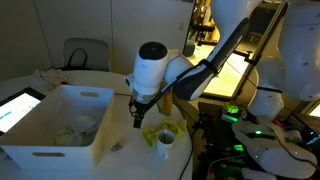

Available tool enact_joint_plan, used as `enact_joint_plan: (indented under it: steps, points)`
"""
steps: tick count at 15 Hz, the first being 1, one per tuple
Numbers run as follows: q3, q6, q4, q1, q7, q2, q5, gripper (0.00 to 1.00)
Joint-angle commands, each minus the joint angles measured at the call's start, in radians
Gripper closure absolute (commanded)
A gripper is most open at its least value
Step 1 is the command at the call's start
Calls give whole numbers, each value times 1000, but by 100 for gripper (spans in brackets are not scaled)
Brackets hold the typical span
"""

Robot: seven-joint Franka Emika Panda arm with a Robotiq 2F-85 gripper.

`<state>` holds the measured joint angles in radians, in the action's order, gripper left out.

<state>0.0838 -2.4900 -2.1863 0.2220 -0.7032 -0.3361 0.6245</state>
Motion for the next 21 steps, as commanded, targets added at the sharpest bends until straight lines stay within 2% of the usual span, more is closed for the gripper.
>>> enact_joint_plan:
  steps: [1,4,8,14,21]
  points:
    - [-41,-161,-31,39,26,-48,94,0]
    - [-76,-250,-11,79,9,-123,163,0]
    - [-77,-310,37,85,-12,-216,251,0]
    - [-87,-341,130,104,-22,-311,292,0]
    - [-135,-348,281,201,-93,-424,356,0]
